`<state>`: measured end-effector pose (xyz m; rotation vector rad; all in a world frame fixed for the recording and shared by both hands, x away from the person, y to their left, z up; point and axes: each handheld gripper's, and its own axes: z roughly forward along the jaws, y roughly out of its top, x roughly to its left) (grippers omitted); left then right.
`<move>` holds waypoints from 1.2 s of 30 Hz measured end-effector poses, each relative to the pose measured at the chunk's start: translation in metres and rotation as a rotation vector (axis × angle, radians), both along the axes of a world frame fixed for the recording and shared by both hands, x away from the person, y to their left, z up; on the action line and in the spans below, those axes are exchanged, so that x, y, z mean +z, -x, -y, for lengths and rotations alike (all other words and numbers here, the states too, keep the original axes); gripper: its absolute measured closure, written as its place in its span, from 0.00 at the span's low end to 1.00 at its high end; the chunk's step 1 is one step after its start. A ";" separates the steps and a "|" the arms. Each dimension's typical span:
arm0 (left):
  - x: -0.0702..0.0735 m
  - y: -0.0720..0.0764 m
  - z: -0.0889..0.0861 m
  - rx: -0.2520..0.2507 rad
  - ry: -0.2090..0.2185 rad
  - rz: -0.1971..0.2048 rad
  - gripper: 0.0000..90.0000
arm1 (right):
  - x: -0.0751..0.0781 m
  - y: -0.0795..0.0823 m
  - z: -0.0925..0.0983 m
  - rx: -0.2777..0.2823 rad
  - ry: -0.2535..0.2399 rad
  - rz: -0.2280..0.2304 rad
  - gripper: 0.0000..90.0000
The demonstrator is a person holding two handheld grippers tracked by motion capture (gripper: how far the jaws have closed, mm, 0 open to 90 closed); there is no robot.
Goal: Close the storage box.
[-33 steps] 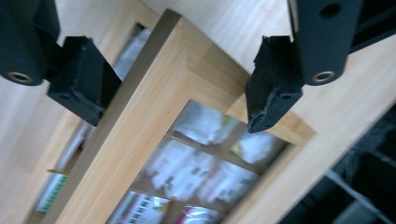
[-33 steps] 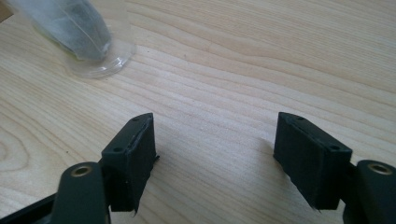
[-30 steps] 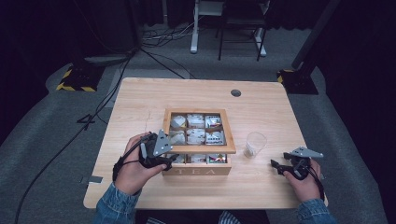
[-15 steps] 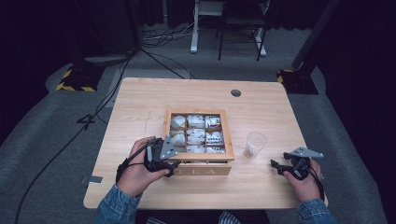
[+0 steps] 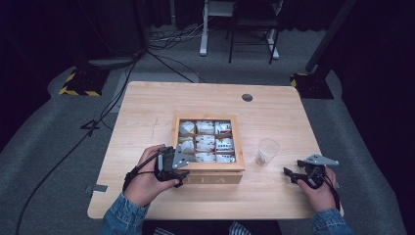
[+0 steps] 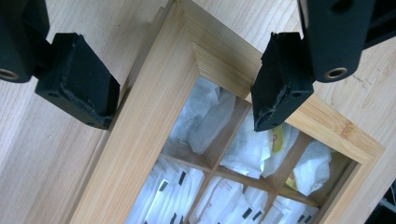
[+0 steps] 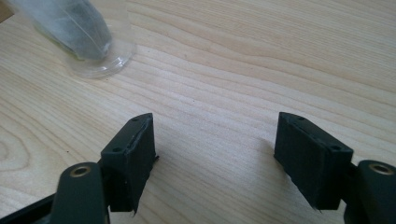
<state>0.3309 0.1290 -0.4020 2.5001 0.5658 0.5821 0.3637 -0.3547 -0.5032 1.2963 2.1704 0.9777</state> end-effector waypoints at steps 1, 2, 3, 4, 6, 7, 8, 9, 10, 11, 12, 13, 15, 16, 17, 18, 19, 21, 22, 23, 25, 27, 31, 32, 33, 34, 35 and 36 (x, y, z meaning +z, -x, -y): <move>-0.001 0.000 0.000 -0.003 -0.006 0.001 0.27 | 0.000 0.000 0.000 -0.001 0.000 0.001 0.33; -0.001 0.000 0.001 -0.005 -0.012 0.002 0.27 | 0.000 0.000 0.000 -0.001 0.000 0.001 0.33; -0.002 0.000 0.001 -0.005 -0.015 0.000 0.27 | 0.000 0.000 0.000 -0.001 0.000 0.001 0.33; -0.002 0.000 0.002 -0.004 -0.020 -0.002 0.27 | 0.000 0.000 0.000 -0.001 0.000 0.001 0.33; -0.003 0.000 0.002 -0.003 -0.026 -0.004 0.27 | 0.000 0.000 0.000 -0.001 0.000 0.001 0.33; -0.004 0.000 0.003 -0.009 -0.041 -0.003 0.27 | 0.000 0.000 0.000 -0.001 0.000 0.001 0.33; -0.004 0.000 0.003 -0.010 -0.046 -0.004 0.27 | 0.000 0.000 0.000 0.000 0.000 0.000 0.33; -0.005 0.000 0.004 -0.007 -0.048 -0.003 0.27 | 0.000 0.000 0.000 0.000 0.000 0.000 0.33; -0.006 0.000 0.005 -0.008 -0.056 -0.004 0.27 | 0.000 0.000 0.000 0.000 0.000 -0.001 0.33; -0.006 0.000 0.005 -0.008 -0.062 -0.005 0.28 | 0.000 0.000 0.000 -0.001 -0.001 0.000 0.33; -0.006 0.000 0.005 -0.012 -0.073 -0.006 0.28 | 0.000 0.000 0.000 0.000 0.000 -0.001 0.33; -0.007 0.000 0.005 -0.014 -0.077 -0.006 0.28 | 0.000 0.000 0.000 0.000 0.000 -0.001 0.32; -0.007 0.000 0.005 -0.016 -0.082 -0.009 0.28 | 0.000 0.000 0.000 -0.001 0.000 0.000 0.32; -0.007 0.000 0.005 -0.019 -0.067 -0.025 0.28 | 0.000 0.000 0.000 -0.001 0.000 -0.001 0.32; -0.007 0.000 0.005 -0.019 -0.067 -0.025 0.30 | 0.000 0.000 0.000 -0.001 0.000 -0.001 0.32; -0.005 0.001 0.004 -0.035 0.015 -0.030 0.34 | 0.000 0.000 0.000 -0.001 0.000 0.000 0.32; -0.003 0.002 0.003 -0.029 0.017 -0.021 0.34 | 0.000 0.000 0.000 -0.001 0.000 -0.001 0.32; -0.001 0.003 0.002 -0.029 0.012 -0.015 0.33 | 0.000 0.000 0.000 -0.001 0.000 0.000 0.32; 0.001 0.003 0.000 -0.027 0.041 -0.013 0.33 | 0.000 0.000 0.000 -0.001 0.000 0.000 0.32; 0.002 0.003 -0.001 -0.025 0.050 -0.016 0.33 | 0.000 0.000 0.000 -0.001 0.000 0.000 0.32; 0.005 0.004 -0.003 -0.020 0.087 -0.011 0.33 | 0.000 0.000 0.000 -0.001 0.000 0.000 0.32; 0.010 0.005 -0.006 -0.012 0.131 -0.003 0.32 | 0.000 0.000 0.000 -0.001 0.000 0.000 0.32; 0.020 0.007 -0.015 0.011 0.218 0.018 0.32 | 0.000 0.000 0.000 -0.001 0.000 -0.001 0.32; 0.023 0.007 -0.018 0.018 0.229 0.024 0.32 | 0.000 0.000 0.000 -0.001 0.000 -0.001 0.32; 0.024 0.008 -0.021 0.028 0.240 0.029 0.32 | 0.000 0.000 0.000 -0.001 0.000 -0.001 0.32; 0.025 0.008 -0.024 0.038 0.250 0.027 0.31 | 0.000 0.000 0.000 -0.001 0.000 -0.001 0.32; 0.026 0.007 -0.028 0.050 0.253 0.024 0.31 | 0.000 0.000 0.000 -0.001 0.000 -0.001 0.32; 0.026 0.007 -0.032 0.062 0.252 0.026 0.31 | 0.000 0.000 0.000 -0.001 -0.001 -0.002 0.32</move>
